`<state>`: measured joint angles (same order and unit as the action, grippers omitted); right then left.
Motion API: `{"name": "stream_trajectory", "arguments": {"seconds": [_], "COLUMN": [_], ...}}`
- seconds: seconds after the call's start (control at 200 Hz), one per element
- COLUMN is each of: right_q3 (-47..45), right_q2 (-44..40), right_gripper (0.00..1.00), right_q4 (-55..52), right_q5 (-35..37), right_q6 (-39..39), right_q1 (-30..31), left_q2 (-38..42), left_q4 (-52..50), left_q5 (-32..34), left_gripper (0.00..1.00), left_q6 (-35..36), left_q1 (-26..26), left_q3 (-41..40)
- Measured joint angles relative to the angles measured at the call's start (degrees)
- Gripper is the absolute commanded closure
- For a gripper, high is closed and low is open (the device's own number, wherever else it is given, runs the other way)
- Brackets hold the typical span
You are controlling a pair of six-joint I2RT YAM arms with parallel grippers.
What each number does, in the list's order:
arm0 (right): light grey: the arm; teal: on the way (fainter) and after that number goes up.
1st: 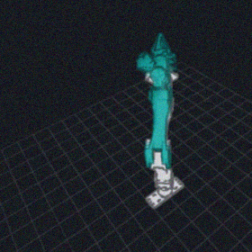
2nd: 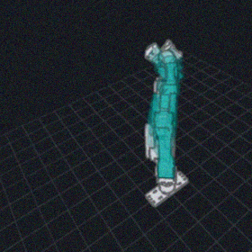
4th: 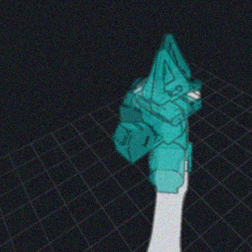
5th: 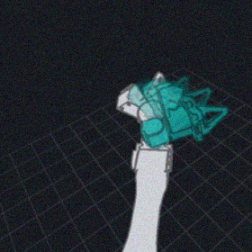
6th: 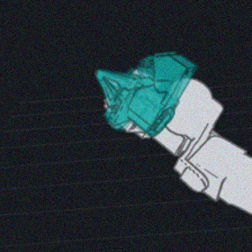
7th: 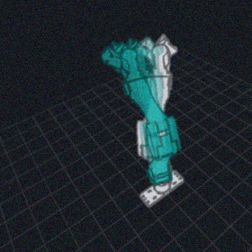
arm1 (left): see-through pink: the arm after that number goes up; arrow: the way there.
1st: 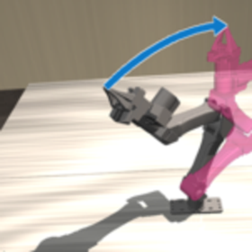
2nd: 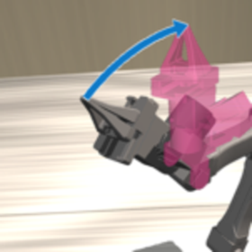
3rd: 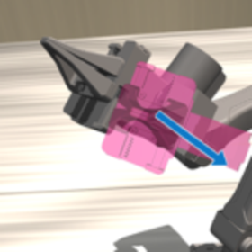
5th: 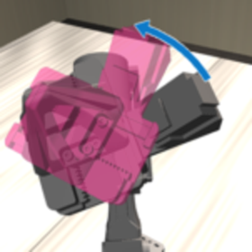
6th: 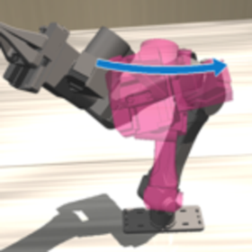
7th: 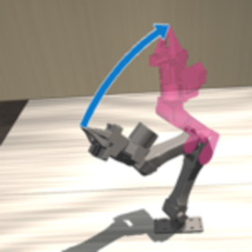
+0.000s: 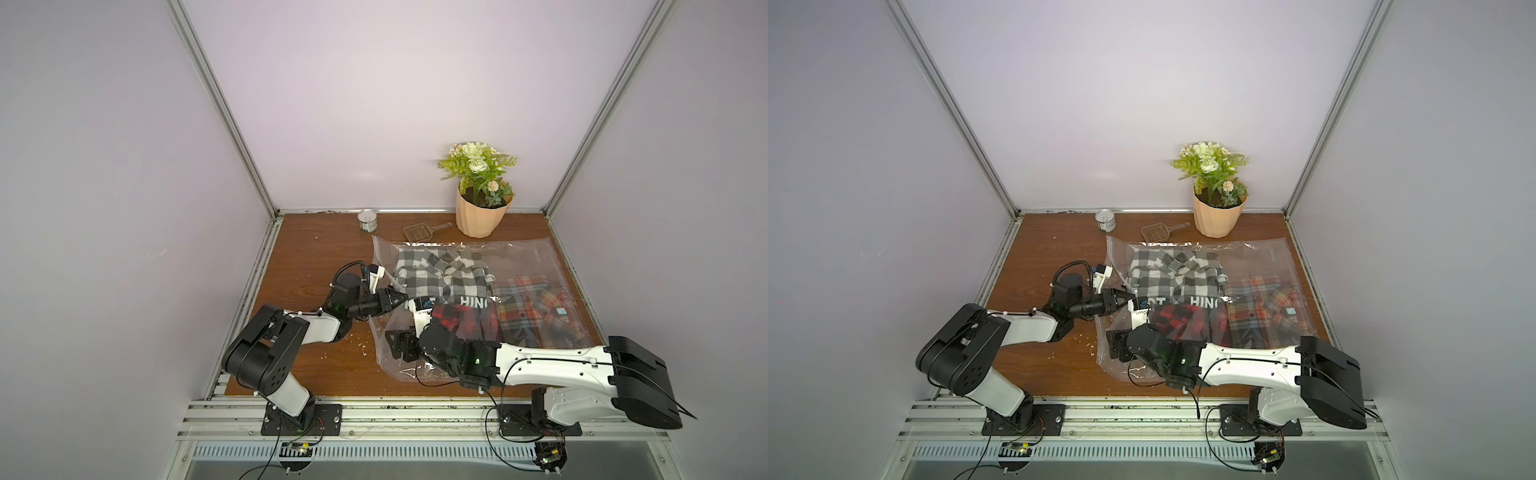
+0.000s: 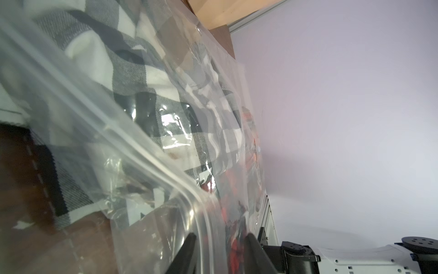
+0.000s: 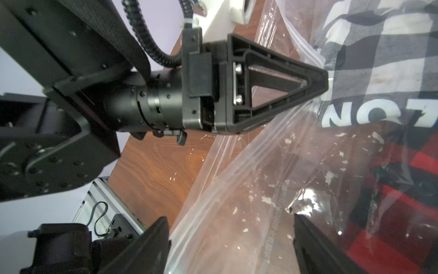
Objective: Take the shirt out of the vacuum bag
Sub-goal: Open the vacuum bag at the center of the board.
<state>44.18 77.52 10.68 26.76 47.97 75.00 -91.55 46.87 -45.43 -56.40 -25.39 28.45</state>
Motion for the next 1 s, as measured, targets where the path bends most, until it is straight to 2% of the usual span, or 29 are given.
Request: {"name": "stream_trajectory", "arguments": {"seconds": [0.305, 0.816, 1.001], "right_q3": [4.0, 9.2, 11.52], "right_q2": [4.63, 7.78, 10.45], "right_gripper": [0.17, 0.19, 0.22], "right_q4": [-5.7, -11.3, -11.76], "right_q5": [2.8, 4.79, 4.85], "right_q6": [5.9, 7.23, 7.89], "right_q1": [1.18, 1.38, 0.57], "left_q2": [-0.98, -1.01, -3.63], "left_q4": [4.33, 8.9, 12.87], "left_q5": [0.02, 0.0, -0.35], "left_gripper": [0.64, 0.61, 0.61], "left_q6": [-2.21, -4.79, -6.56], "left_q1": [-2.69, -3.69, -3.78], "left_q3": [-1.95, -4.87, -4.94]}}
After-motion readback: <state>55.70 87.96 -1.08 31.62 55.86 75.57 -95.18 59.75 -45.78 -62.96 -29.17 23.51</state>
